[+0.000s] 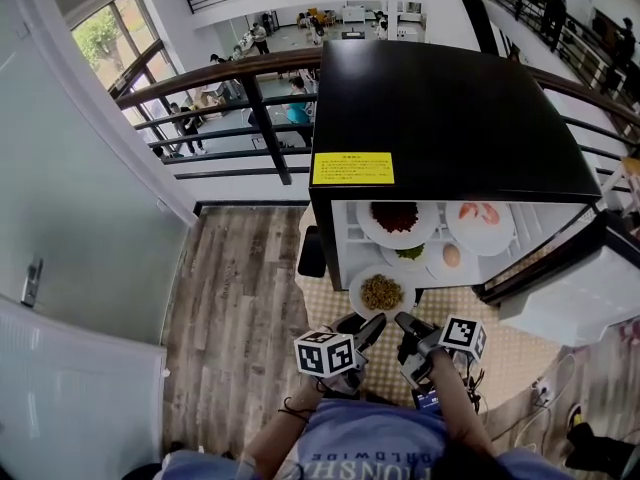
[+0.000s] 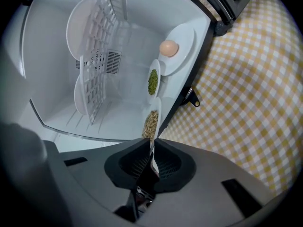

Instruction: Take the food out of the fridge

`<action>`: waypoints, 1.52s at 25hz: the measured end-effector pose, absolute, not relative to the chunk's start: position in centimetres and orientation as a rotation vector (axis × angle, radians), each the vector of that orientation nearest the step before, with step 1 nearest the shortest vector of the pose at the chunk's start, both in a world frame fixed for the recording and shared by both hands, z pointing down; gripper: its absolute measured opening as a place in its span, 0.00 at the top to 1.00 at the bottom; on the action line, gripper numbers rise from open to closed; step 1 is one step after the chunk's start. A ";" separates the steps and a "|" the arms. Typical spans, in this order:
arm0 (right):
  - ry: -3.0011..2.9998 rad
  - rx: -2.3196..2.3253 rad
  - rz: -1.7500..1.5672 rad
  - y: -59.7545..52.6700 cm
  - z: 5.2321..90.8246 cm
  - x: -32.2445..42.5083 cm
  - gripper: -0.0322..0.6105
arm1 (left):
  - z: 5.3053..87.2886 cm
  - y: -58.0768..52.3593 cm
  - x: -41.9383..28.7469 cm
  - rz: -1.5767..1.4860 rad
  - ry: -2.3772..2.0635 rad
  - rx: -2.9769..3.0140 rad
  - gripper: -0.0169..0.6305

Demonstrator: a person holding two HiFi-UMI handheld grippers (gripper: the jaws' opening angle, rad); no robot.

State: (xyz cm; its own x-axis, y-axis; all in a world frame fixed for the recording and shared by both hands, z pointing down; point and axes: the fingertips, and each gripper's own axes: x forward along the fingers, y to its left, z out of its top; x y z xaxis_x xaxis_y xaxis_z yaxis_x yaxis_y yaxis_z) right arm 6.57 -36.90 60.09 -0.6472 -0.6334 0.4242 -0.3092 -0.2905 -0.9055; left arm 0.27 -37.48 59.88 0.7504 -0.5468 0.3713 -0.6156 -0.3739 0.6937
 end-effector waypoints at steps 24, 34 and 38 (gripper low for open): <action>1.990 -1.055 -1.902 -32.2 54.8 9.3 0.89 | 54.6 -32.1 3.1 0.068 -1.026 2.168 0.67; 2.079 -1.011 -1.850 -30.0 53.7 10.9 0.89 | 53.4 -29.7 4.5 0.059 -1.082 2.188 0.67; 2.095 -1.015 -1.842 -29.5 53.8 11.7 0.89 | 53.2 -29.2 5.1 0.071 -1.110 2.197 0.67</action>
